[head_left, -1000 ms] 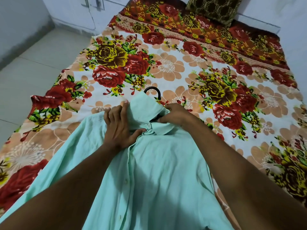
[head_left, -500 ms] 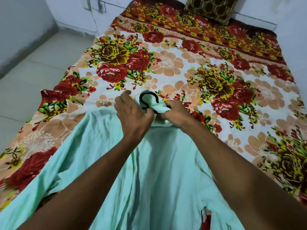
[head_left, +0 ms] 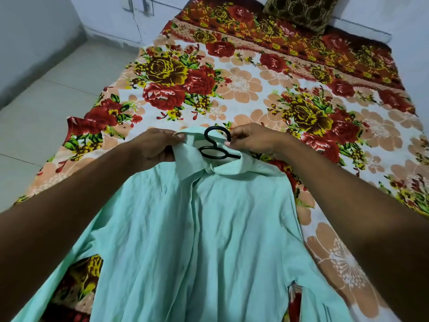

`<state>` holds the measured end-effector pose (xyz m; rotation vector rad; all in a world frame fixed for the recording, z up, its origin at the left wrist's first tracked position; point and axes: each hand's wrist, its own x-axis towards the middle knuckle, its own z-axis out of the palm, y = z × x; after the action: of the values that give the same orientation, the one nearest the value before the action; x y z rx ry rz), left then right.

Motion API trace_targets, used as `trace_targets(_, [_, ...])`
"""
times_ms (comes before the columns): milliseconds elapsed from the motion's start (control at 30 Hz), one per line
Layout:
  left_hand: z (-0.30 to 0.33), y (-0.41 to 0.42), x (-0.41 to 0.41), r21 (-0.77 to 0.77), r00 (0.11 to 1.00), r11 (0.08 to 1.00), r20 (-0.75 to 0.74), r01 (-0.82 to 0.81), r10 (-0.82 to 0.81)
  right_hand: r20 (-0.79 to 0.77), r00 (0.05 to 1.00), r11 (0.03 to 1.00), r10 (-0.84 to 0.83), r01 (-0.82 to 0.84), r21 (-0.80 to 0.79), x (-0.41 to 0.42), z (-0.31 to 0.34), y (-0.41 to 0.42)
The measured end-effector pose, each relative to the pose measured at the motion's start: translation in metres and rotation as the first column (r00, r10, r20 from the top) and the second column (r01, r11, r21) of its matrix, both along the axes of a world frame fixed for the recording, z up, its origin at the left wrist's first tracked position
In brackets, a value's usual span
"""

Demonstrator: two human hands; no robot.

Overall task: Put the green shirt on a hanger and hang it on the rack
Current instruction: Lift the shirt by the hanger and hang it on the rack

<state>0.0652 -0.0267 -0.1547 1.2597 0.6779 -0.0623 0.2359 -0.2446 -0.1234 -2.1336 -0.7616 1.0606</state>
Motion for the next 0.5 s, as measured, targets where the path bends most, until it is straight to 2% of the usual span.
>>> trace_targets(100, [-0.004, 0.003, 0.003, 0.034, 0.998, 0.998, -0.038, 0.045, -0.044, 0.068, 0.993, 0.993, -0.095, 0.091, 0.073, 0.002, -0.008, 0.013])
trace_targets(167, [-0.005, 0.003, 0.007, 0.059, 0.998, 0.997, -0.039, 0.048, -0.046, 0.061, 0.985, 0.978, -0.162, 0.152, 0.143, 0.002, -0.010, 0.020])
trace_targets(267, [-0.005, -0.001, 0.009, 0.085, 0.998, 0.995, -0.023, 0.059, -0.057, -0.082, 0.979, 0.962, -0.186, 0.199, 0.188, 0.004, -0.008, 0.026])
trace_targets(400, [-0.007, -0.005, 0.007, 0.138, 0.999, 0.990, -0.025, 0.041, -0.038, -0.208, 0.974, 0.986, -0.092, 0.118, 0.117, 0.014, 0.002, 0.032])
trace_targets(500, [-0.010, -0.010, 0.006, 0.119, 1.000, 0.993, -0.007, -0.013, 0.014, -0.282, 0.956, 0.990, -0.079, 0.107, 0.087, 0.017, 0.005, 0.039])
